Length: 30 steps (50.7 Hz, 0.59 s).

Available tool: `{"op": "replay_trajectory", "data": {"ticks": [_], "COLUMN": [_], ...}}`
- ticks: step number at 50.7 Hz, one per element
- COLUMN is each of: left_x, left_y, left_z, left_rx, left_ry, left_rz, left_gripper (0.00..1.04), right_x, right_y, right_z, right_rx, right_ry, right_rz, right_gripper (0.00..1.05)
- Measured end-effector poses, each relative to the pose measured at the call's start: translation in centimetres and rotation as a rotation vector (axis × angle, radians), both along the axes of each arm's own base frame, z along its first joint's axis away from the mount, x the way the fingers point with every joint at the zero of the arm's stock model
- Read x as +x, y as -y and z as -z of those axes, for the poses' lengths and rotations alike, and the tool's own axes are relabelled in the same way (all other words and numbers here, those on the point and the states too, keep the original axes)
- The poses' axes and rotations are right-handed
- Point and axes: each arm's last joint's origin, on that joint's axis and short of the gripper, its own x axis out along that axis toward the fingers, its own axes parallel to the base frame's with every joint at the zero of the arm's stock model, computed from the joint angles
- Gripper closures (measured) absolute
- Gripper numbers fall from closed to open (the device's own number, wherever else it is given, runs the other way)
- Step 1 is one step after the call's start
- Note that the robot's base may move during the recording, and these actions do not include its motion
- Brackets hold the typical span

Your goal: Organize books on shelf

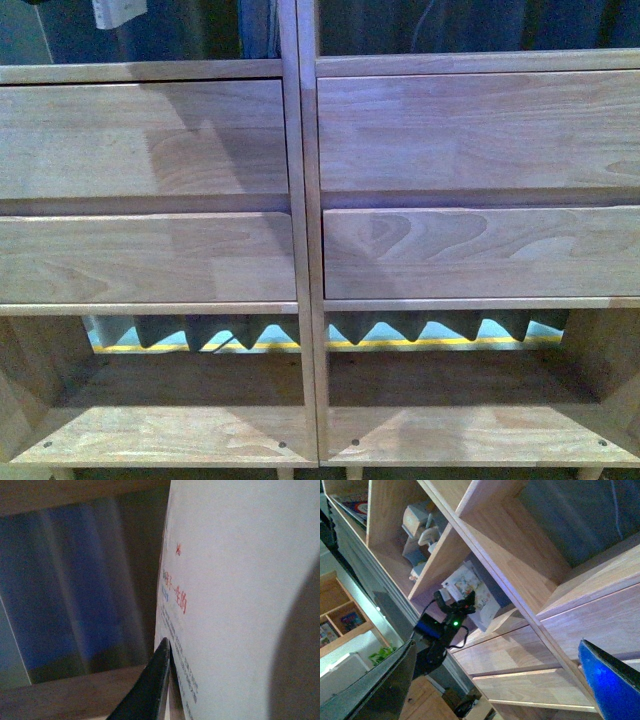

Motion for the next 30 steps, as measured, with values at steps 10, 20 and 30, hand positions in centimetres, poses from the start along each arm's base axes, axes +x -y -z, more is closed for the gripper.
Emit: {"op": "replay_trajectory", "data": {"ticks": [10, 20, 30], "left_x": [3.6, 4.2, 4.2], "left_y": [1.4, 2.6, 4.4], "left_z": [1.1, 1.3, 1.5], "left_rx": [-0.062, -0.097, -0.118], "left_ry": [-0.054, -0.060, -0.045], "left_rz": [-0.062, -0.035, 0.039], "left_gripper": [0.88, 0.88, 0.88], "right_x": [-0.3, -0.4, -0.4], "right_y": [-0.1, -0.1, -0.1], "right_z": [0.4, 0.8, 1.2], "right_rx": [0.010, 0.019, 0.028], "right_ry": [-0.010, -0.024, -0.035], "right_rz": [0.002, 0.001, 0.000], "right_gripper": [0.07, 0.07, 0.07]}}
